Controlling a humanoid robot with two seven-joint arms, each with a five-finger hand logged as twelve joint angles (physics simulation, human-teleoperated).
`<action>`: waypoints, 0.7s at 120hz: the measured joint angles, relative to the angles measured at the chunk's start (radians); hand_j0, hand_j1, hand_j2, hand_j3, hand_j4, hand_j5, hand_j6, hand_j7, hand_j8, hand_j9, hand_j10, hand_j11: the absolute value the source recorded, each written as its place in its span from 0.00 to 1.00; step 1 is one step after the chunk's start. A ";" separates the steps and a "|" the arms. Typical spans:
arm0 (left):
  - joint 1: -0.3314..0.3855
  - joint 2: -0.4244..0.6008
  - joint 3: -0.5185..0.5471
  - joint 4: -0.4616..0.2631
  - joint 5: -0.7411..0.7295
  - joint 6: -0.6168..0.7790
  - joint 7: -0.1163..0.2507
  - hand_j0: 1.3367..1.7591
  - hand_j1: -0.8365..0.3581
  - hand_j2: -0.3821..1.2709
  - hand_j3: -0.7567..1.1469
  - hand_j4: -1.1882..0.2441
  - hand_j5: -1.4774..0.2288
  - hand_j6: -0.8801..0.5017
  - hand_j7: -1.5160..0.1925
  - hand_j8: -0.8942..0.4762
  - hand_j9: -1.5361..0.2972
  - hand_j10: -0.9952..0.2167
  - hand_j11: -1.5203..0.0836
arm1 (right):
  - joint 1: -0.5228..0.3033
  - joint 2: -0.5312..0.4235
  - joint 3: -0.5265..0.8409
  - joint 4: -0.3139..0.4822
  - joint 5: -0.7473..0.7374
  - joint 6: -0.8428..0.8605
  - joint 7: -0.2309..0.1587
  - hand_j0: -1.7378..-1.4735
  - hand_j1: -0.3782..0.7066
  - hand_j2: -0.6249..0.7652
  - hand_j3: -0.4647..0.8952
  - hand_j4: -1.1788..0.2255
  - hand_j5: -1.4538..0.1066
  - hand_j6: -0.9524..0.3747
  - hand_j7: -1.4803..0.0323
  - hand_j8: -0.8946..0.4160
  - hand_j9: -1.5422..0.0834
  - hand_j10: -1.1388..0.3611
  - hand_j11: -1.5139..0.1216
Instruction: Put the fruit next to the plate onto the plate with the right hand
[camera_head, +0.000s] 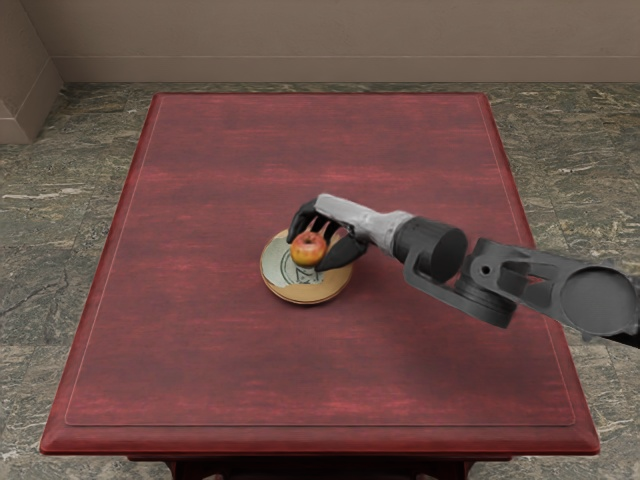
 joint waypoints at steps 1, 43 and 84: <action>0.000 0.000 0.000 0.000 0.000 0.000 0.000 0.76 0.76 0.26 0.40 0.67 0.69 0.47 0.71 0.48 0.67 0.63 0.76 | 0.000 0.002 -0.001 -0.002 0.000 0.000 0.000 0.31 0.61 0.48 0.34 0.41 0.40 0.39 0.45 0.31 0.45 0.36 0.43; 0.000 0.000 0.000 0.000 0.000 0.000 0.000 0.76 0.76 0.26 0.40 0.67 0.69 0.47 0.71 0.48 0.67 0.63 0.76 | 0.000 0.023 -0.011 -0.033 0.008 0.001 -0.001 0.30 0.49 0.42 0.34 0.52 0.56 0.42 0.60 0.37 0.59 0.47 0.57; 0.000 0.000 0.000 0.000 0.000 0.000 0.000 0.76 0.76 0.26 0.40 0.67 0.69 0.47 0.71 0.48 0.67 0.63 0.76 | 0.044 -0.053 0.015 0.008 0.174 0.066 -0.004 0.30 0.25 0.43 0.34 0.69 0.76 0.57 0.80 0.53 0.78 0.62 0.76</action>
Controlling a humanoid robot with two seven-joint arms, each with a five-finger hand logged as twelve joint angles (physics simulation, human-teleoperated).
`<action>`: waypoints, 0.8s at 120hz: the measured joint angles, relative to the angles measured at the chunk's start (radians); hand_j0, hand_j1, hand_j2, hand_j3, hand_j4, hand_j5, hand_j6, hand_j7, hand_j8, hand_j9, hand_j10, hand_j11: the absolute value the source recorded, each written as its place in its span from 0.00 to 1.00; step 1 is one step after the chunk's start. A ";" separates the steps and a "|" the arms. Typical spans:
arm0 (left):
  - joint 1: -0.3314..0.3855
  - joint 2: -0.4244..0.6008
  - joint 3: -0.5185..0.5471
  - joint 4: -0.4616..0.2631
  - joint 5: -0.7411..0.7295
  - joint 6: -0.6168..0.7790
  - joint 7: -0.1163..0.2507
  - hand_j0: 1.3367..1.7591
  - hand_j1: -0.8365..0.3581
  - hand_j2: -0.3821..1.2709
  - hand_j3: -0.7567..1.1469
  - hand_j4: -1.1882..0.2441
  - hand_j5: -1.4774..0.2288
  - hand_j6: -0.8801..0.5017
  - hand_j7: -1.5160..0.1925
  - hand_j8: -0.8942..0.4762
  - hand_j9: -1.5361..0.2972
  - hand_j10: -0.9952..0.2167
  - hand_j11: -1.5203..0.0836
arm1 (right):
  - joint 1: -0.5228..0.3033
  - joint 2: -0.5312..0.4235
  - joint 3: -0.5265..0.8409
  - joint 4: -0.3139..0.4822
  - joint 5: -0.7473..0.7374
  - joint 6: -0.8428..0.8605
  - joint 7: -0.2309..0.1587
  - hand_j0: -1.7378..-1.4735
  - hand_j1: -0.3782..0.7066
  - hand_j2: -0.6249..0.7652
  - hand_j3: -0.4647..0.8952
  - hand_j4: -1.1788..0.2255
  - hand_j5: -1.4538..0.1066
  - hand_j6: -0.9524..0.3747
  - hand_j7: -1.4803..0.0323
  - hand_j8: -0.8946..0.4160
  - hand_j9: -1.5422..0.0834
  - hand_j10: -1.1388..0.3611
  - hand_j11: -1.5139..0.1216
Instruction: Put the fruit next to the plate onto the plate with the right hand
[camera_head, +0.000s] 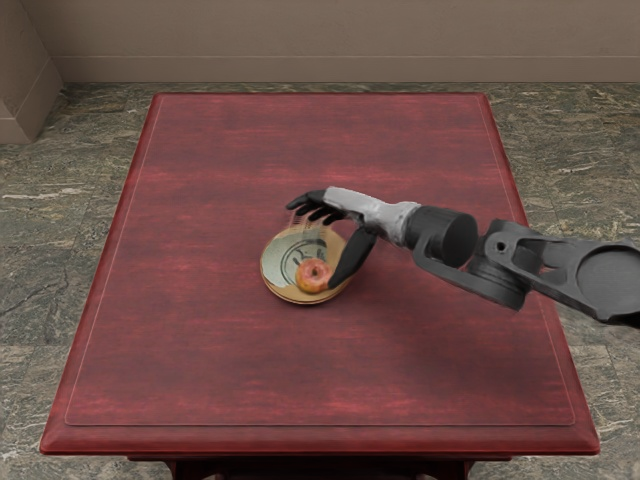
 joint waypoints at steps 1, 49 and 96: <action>0.000 0.000 0.000 0.000 0.000 0.000 0.000 0.76 0.76 0.26 0.40 0.67 0.69 0.47 0.71 0.48 0.67 0.63 0.76 | 0.002 -0.005 0.004 0.002 0.011 0.008 0.000 0.30 0.24 0.43 0.34 0.70 0.76 0.57 0.81 0.53 0.79 0.62 0.76; 0.000 0.000 0.000 0.000 0.000 0.000 0.000 0.76 0.76 0.26 0.40 0.67 0.69 0.47 0.71 0.48 0.67 0.63 0.76 | -0.028 -0.358 0.240 0.035 0.659 0.616 0.116 0.30 0.10 0.44 0.34 0.79 0.88 0.67 0.92 0.63 0.89 0.71 0.87; 0.000 0.000 0.000 0.000 0.000 0.000 0.000 0.76 0.76 0.26 0.40 0.67 0.69 0.47 0.71 0.48 0.67 0.63 0.76 | -0.145 -0.621 0.250 0.018 0.946 0.675 0.125 0.30 0.07 0.44 0.34 0.81 0.90 0.69 0.94 0.65 0.91 0.73 0.89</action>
